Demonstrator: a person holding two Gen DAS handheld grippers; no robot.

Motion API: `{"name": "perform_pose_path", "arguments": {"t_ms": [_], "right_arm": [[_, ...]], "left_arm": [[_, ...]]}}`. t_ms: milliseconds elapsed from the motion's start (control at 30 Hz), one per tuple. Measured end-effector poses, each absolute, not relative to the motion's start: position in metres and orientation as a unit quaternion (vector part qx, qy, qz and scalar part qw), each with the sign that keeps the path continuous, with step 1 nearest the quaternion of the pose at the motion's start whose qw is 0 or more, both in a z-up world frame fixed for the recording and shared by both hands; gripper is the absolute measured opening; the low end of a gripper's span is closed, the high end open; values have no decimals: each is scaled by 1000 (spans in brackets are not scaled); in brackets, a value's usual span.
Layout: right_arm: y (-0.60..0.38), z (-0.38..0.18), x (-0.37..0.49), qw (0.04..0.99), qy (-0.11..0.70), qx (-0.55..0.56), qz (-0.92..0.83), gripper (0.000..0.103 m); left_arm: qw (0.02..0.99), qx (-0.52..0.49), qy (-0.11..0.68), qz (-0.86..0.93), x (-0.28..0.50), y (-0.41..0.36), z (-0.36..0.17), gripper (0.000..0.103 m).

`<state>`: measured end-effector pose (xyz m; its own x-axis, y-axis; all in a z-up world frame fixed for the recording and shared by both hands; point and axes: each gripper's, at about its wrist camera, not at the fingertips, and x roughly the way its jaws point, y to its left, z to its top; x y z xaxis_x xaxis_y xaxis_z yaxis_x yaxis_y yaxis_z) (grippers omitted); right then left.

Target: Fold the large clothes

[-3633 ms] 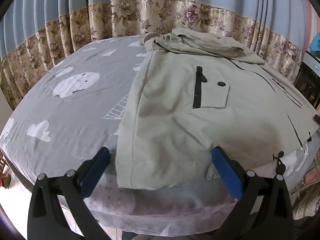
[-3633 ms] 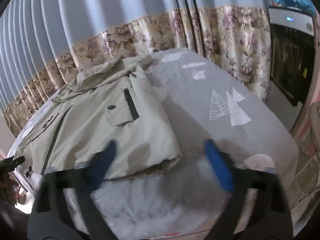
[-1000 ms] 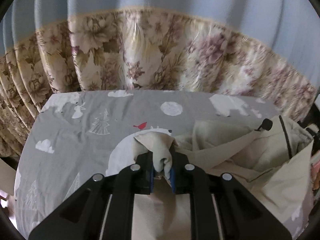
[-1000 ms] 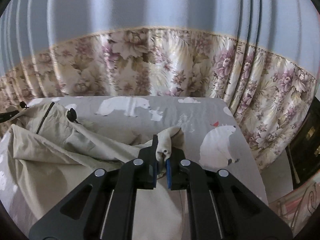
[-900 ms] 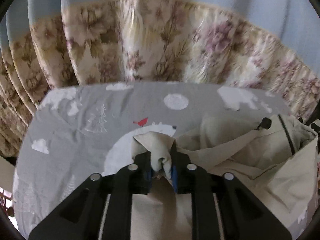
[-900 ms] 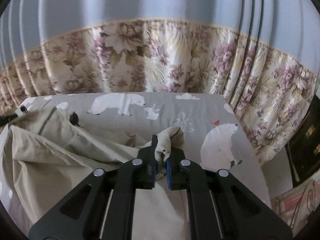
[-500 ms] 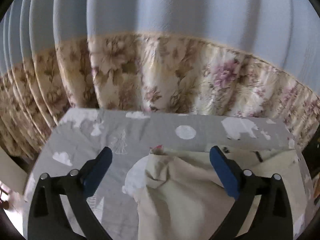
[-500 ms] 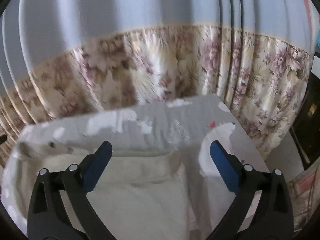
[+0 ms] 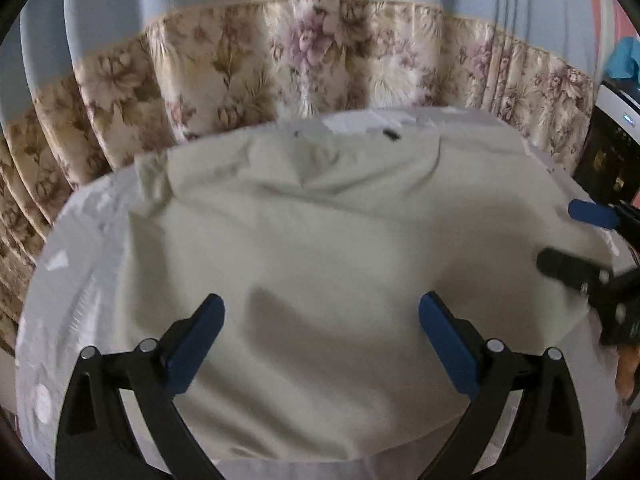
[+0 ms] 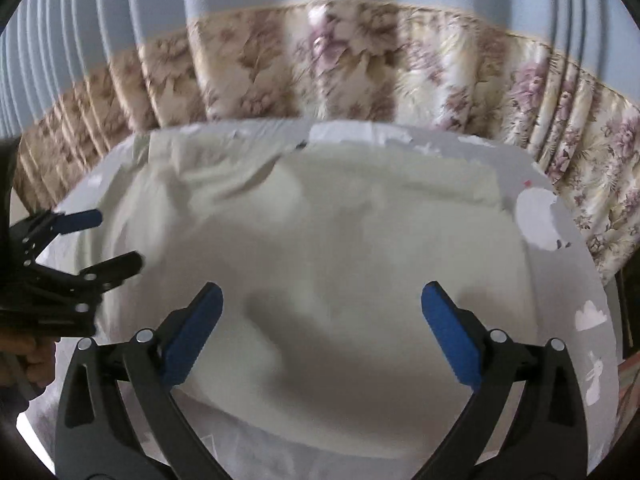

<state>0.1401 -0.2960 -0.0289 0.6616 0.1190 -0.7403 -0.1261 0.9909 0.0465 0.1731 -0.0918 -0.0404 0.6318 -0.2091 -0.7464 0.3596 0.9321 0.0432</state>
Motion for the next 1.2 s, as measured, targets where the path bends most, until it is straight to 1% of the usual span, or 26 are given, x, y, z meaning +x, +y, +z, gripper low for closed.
{"name": "perform_pose_path", "arguments": {"t_ms": [100,200,333,533,767,933,1067,1200], "right_arm": [[-296,-38,151,909,413,3,59,100],[-300,-45,174,903,427,7,44,100],[-310,-53,208,890,453,35,45,100],[-311,-58,252,880,473,29,39,100],[-325,-65,296,882,469,25,19,100],[-336,-67,315,888,457,57,3,100],[-342,-66,320,892,447,72,-11,100],[-360,-63,318,893,441,87,-28,100]], "left_arm": [[898,78,410,-140,189,-93,-53,98],[902,68,410,-120,203,-92,-53,98],[900,78,415,-106,228,-98,-55,100],[889,102,437,-88,272,-107,-66,102],[886,95,443,-100,311,-102,-68,102],[890,99,433,-99,323,-105,-67,102],[893,84,431,-98,331,-101,-63,102],[900,91,417,-90,331,-93,-59,102]]}}
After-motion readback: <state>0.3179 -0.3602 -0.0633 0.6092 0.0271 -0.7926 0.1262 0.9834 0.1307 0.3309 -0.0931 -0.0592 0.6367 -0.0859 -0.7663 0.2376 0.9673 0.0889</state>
